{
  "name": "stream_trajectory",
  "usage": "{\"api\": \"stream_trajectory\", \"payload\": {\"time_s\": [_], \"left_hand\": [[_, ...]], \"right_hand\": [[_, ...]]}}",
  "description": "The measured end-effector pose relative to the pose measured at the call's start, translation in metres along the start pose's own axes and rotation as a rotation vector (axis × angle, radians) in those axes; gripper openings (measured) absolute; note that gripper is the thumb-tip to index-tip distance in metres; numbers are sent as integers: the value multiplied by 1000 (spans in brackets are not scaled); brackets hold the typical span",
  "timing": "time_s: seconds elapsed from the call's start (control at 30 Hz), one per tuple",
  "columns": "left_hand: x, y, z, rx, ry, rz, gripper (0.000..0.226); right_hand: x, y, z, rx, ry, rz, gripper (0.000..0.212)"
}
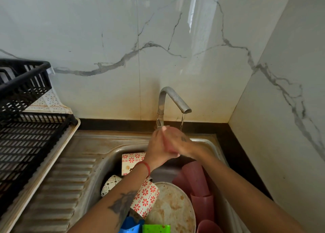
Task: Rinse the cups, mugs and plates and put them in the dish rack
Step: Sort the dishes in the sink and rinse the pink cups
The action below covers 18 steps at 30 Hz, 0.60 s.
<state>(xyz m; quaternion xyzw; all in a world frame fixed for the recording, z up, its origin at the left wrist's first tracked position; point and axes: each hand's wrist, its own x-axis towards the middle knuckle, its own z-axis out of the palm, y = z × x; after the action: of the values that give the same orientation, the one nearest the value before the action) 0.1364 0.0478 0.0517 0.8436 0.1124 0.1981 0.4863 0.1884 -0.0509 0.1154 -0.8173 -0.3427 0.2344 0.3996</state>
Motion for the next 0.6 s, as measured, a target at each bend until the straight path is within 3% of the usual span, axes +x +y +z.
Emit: {"api": "stream_trajectory", "payload": {"time_s": [0.07,0.13,0.2,0.27,0.3,0.33,0.4,0.47,0.5,0.53,0.6], "left_hand": [[7,6,2,14,-4,90,73],[12,4,-3,59,-25,161,73],[17,-1,-12,156,-78,223,82],[22,-3,-15,208,-68,246,84],[22,-3,-14,200,-32,245,81],[21,-1,-10,158,1,227,77],[16,2,-2,31,36,154,65],[12,-3,0,62,94,154,60],[11,-5,-3,87,97,175,62],[11,-6,-9,103,64,199,64],[16,-9,-20,167,-46,227,72]], "right_hand": [[-9,2,3,-21,-50,-66,65],[-16,7,-1,-79,-114,-88,61],[-18,14,-14,-409,-207,-85,52],[-15,19,-26,-779,-144,-180,48],[-11,20,-27,-830,-77,-238,49],[-8,17,-23,-776,-13,-259,49],[-2,14,-3,-429,80,-198,46],[-2,11,17,-37,53,-73,46],[-5,11,22,11,33,-100,47],[-10,14,19,-81,-11,-177,46],[-15,24,-1,-543,-107,-352,44]]}}
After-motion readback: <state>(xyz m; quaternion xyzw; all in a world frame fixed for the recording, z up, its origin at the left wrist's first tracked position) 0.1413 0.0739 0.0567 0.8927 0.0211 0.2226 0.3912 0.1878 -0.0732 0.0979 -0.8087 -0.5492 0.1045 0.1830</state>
